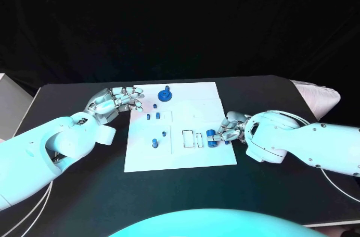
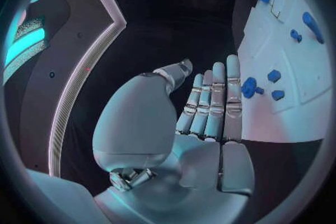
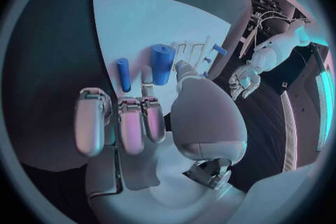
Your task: Assemble the parts on the task board
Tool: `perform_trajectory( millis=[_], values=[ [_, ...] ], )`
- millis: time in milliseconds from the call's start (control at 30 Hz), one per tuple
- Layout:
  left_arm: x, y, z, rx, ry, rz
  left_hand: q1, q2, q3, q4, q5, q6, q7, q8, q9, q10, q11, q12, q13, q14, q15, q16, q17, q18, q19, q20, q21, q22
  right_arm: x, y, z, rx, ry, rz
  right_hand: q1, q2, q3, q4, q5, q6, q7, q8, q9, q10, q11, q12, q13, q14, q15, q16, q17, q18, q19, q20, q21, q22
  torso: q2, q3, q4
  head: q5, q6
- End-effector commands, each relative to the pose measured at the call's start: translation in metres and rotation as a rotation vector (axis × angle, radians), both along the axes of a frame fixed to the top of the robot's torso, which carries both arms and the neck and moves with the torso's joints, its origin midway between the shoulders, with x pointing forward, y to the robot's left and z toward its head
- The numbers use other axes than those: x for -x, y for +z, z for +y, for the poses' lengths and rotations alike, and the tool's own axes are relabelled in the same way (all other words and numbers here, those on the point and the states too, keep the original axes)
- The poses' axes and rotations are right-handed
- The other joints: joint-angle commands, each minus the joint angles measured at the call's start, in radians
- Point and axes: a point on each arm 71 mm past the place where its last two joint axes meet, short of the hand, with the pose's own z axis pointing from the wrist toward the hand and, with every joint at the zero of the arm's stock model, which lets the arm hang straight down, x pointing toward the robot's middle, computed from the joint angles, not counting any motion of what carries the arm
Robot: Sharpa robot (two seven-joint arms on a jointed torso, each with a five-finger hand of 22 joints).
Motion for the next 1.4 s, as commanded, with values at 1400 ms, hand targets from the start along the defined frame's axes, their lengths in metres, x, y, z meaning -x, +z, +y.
perform_trajectory(
  millis=[1400],
  values=[
    [0.0,0.0,0.0,0.009,-0.009,-0.005,0.023,0.018,0.029,-0.021,0.002,-0.006,0.005,0.01,-0.006,0.0,0.002,0.006,-0.006,0.009,-0.005,-0.011,0.002,0.011,-0.003,-0.006,0.012,0.017,-0.002,-0.01,0.001,-0.141,-0.129,0.097,0.122,0.053,0.061,-0.006,0.249,0.002,-0.01,0.012,0.023,0.072,-0.017,-0.003,0.216,0.087,-0.013,0.009,0.185,-0.02,0.052,-0.011,0.025,0.138,0.0,-0.0001,-0.0001,0.009,-0.005]
  ],
)
